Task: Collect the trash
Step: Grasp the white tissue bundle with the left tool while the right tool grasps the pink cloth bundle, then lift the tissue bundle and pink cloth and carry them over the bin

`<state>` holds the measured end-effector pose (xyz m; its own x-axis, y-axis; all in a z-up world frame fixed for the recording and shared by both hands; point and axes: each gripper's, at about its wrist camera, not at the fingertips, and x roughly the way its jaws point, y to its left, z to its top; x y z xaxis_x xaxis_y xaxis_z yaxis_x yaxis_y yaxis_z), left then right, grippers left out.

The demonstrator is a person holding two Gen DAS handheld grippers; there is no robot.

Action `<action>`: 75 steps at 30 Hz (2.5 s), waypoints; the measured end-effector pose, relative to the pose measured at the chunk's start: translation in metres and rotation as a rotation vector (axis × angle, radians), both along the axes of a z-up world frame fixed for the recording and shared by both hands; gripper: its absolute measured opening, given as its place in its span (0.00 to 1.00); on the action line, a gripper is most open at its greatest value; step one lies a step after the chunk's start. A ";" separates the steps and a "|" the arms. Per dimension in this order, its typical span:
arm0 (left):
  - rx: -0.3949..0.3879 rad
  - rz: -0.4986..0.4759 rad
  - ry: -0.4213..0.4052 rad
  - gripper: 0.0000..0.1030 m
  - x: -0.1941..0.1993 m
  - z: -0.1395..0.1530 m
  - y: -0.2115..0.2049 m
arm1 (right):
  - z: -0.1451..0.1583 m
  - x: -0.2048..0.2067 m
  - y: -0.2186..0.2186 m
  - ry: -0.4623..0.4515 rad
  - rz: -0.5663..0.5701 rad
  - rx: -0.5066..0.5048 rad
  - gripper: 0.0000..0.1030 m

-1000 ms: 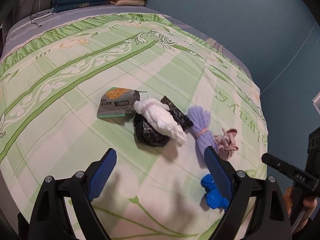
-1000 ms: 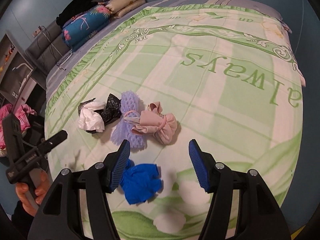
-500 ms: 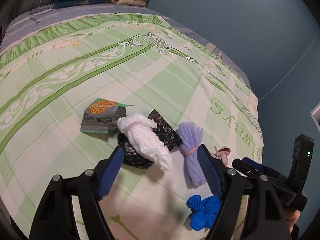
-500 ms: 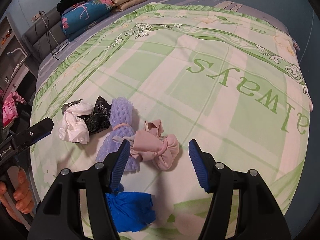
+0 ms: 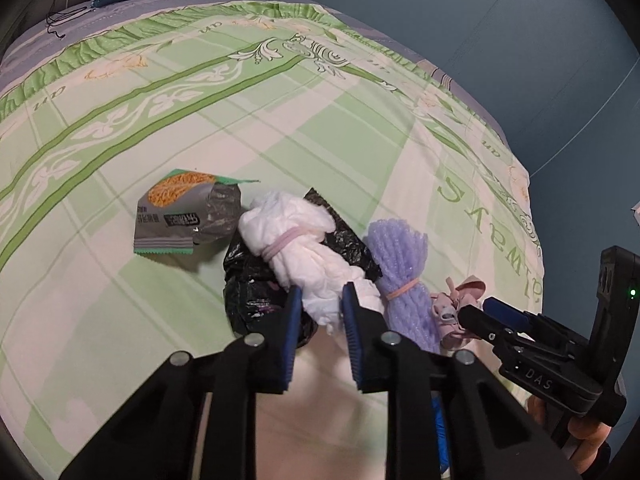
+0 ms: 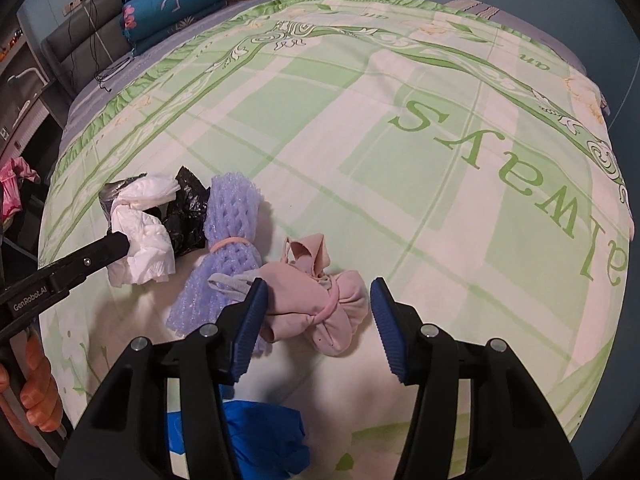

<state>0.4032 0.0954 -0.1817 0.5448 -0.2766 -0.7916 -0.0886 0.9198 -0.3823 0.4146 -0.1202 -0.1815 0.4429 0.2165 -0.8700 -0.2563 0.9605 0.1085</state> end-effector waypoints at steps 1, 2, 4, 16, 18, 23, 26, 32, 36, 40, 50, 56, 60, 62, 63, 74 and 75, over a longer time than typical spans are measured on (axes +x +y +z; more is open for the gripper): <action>-0.002 -0.004 0.004 0.18 0.000 -0.002 0.000 | -0.003 0.001 0.001 0.007 -0.003 -0.012 0.49; 0.002 -0.008 0.009 0.17 0.000 -0.005 0.000 | -0.004 0.001 0.002 0.012 -0.007 -0.018 0.49; 0.008 -0.015 0.014 0.15 0.000 -0.007 -0.002 | -0.007 0.002 0.004 0.023 -0.010 -0.025 0.46; -0.003 -0.022 -0.057 0.07 -0.017 0.014 0.005 | 0.002 -0.015 0.019 -0.056 0.011 -0.139 0.23; -0.013 -0.022 -0.076 0.07 -0.024 0.022 0.010 | 0.006 -0.018 0.018 -0.061 0.011 -0.136 0.22; -0.033 -0.018 -0.112 0.07 -0.043 0.039 0.021 | 0.020 -0.030 0.014 -0.085 0.003 -0.120 0.22; -0.033 -0.019 -0.128 0.07 -0.054 0.047 0.025 | 0.031 -0.038 0.010 -0.099 -0.008 -0.102 0.21; -0.039 -0.029 -0.156 0.07 -0.076 0.060 0.031 | 0.055 -0.064 0.000 -0.124 -0.032 -0.064 0.22; -0.035 -0.053 -0.185 0.07 -0.094 0.070 0.032 | 0.073 -0.089 -0.008 -0.144 -0.055 -0.036 0.22; -0.028 -0.076 -0.211 0.07 -0.115 0.080 0.029 | 0.094 -0.120 -0.018 -0.163 -0.073 -0.001 0.22; -0.028 -0.114 -0.275 0.07 -0.170 0.097 0.015 | 0.128 -0.188 -0.042 -0.201 -0.094 0.095 0.22; -0.037 -0.150 -0.302 0.07 -0.196 0.110 -0.004 | 0.139 -0.223 -0.064 -0.217 -0.113 0.133 0.22; -0.021 -0.200 -0.332 0.07 -0.211 0.124 -0.024 | 0.145 -0.246 -0.085 -0.233 -0.143 0.152 0.22; -0.017 -0.228 -0.347 0.07 -0.218 0.131 -0.036 | 0.148 -0.257 -0.096 -0.243 -0.161 0.157 0.22; -0.013 -0.244 -0.354 0.07 -0.222 0.135 -0.043 | 0.150 -0.263 -0.103 -0.251 -0.171 0.157 0.22; 0.002 -0.397 -0.408 0.07 -0.249 0.164 -0.115 | 0.171 -0.307 -0.164 -0.317 -0.279 0.210 0.22; 0.006 -0.411 -0.412 0.07 -0.251 0.166 -0.121 | 0.172 -0.310 -0.168 -0.323 -0.286 0.211 0.22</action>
